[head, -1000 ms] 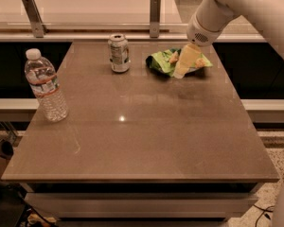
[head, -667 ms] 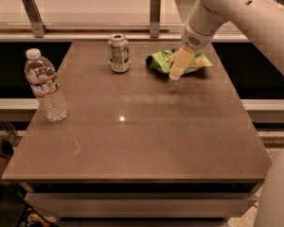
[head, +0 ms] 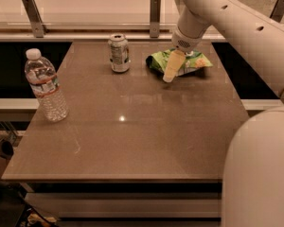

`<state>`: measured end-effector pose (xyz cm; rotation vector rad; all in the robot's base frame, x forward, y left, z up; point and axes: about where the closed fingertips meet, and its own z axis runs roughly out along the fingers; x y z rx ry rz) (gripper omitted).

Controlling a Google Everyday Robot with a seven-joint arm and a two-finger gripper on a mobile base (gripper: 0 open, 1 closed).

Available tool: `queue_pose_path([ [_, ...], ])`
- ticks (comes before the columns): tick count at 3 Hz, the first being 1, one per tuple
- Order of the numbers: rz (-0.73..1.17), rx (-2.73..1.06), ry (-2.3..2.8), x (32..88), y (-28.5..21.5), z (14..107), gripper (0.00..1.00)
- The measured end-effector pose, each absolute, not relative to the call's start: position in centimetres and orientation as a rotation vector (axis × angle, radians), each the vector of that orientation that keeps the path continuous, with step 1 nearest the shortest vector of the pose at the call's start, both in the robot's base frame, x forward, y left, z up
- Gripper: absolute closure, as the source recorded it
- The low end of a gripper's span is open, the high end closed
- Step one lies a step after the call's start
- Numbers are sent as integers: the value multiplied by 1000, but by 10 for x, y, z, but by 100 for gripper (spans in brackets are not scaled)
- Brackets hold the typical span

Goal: Move green rice chip bag near water bottle

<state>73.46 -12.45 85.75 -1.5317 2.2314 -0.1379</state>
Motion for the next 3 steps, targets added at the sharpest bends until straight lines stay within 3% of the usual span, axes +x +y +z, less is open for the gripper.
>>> queue_pose_path([
  [1,-100,-1591,2240,744,-116,846,0],
  [2,-97,-1593,2242,746,-116,845,16],
  [3,-94,-1597,2244,746,-115,841,40],
])
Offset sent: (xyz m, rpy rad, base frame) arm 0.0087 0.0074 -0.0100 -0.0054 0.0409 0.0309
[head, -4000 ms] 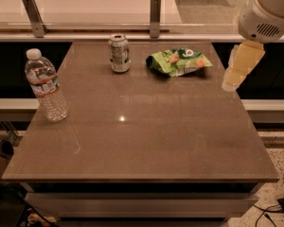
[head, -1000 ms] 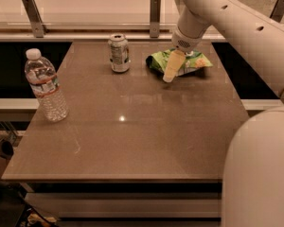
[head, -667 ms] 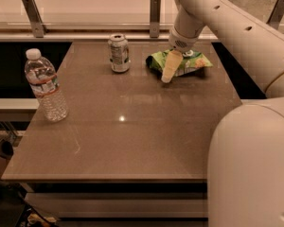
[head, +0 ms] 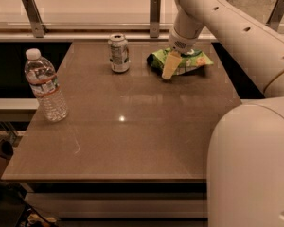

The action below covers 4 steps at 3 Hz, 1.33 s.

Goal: Move green rice chip bag near water bottle

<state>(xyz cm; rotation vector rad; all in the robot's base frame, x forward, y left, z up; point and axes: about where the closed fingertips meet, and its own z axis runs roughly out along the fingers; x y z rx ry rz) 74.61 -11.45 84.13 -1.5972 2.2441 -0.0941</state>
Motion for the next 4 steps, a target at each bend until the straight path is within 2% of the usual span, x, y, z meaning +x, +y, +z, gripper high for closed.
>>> queue_pose_path([
  [2,-88,-1605,2248,747,-113,835,87],
  [3,-88,-1605,2249,747,-112,834,100],
  [4,-89,-1605,2250,747,-112,834,100],
])
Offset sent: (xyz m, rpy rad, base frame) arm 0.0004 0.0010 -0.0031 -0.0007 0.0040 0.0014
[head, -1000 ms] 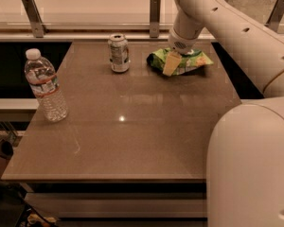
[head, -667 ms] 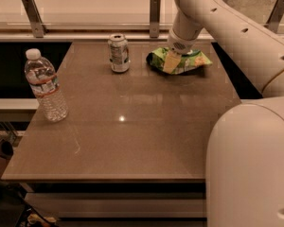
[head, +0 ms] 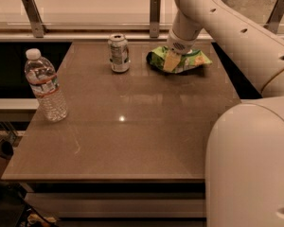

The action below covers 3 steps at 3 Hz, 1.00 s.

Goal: Move green rice chip bag near water bottle

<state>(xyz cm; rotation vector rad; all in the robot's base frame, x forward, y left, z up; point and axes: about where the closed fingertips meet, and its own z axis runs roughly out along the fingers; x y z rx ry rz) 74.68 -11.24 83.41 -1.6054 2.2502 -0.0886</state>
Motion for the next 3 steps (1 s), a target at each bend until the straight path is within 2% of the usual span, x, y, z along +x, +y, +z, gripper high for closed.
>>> queue_pose_path([
  [3,-183,-1587,2221,709,-122,884,100],
])
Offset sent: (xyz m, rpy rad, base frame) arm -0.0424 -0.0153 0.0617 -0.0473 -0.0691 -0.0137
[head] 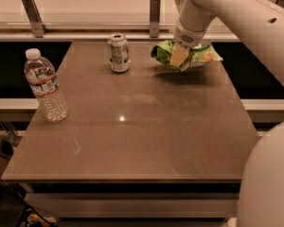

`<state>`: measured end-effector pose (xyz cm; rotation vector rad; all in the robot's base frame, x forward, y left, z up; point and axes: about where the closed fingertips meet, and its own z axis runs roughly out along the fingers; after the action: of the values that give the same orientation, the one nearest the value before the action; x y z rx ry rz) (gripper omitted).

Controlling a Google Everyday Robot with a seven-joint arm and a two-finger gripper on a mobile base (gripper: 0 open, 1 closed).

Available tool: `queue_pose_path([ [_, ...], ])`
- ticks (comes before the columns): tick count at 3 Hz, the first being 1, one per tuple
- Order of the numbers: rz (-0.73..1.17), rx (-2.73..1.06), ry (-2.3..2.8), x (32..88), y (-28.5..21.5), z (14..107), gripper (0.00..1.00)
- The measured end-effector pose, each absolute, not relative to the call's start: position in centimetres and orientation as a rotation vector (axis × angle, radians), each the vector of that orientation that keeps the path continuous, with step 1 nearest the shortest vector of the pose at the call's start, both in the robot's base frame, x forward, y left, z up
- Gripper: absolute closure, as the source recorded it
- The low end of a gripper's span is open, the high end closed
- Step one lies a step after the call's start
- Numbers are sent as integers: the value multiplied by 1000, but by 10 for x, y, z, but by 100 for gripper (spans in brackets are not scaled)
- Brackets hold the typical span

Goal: Move green rice chip bag near water bottle

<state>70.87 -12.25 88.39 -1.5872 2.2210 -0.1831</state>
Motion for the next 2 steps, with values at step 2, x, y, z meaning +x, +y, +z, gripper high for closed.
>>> queue_pose_path([
  [2,-170,-1631,2120,653,-96,927,100],
])
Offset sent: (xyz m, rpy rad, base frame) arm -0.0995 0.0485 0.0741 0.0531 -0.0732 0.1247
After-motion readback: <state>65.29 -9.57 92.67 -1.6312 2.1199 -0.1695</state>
